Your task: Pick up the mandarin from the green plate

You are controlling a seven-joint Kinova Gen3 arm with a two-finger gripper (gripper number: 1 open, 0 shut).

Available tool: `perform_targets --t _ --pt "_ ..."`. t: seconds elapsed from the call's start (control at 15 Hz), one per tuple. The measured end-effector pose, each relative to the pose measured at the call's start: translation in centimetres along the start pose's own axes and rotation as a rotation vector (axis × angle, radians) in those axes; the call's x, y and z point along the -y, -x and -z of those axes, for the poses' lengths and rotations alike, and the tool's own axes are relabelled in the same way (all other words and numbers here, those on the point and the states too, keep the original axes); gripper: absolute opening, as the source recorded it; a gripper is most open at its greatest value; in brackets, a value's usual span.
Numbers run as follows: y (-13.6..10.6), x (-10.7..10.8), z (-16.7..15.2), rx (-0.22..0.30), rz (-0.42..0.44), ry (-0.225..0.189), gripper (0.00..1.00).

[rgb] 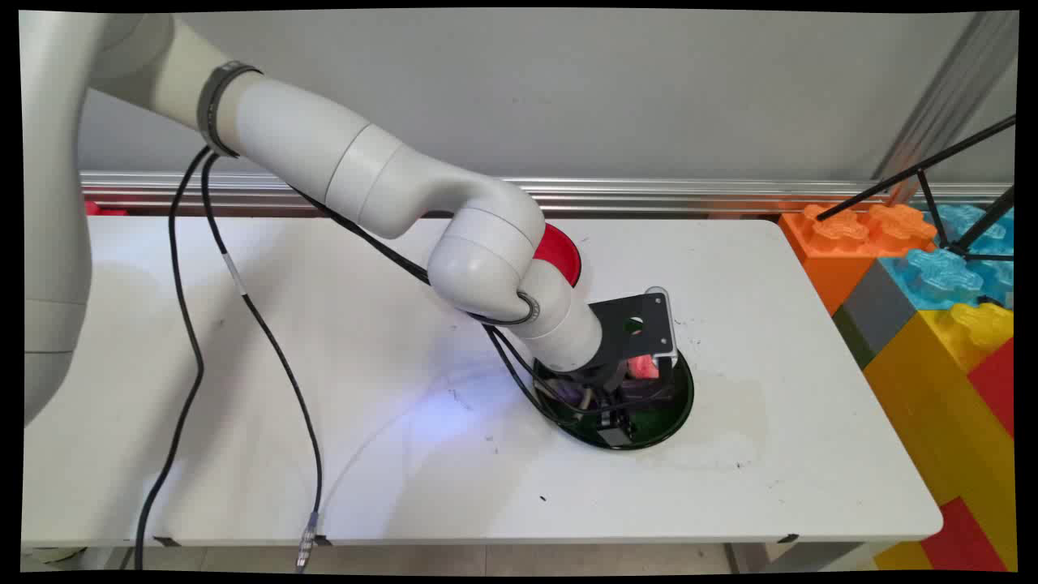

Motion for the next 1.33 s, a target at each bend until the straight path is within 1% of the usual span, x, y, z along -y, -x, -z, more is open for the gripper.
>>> perform_targets --t 0.27,0.73,0.93,1.33 --pt "-0.3 -0.1 1.1 0.001 -0.01 0.001 1.0" --pt "-1.3 0.1 4.0 0.008 0.035 -0.011 1.0" --pt "-1.7 0.3 5.2 0.005 0.09 -0.023 1.0" --pt "-1.5 1.4 6.9 0.003 0.268 -0.073 1.0"
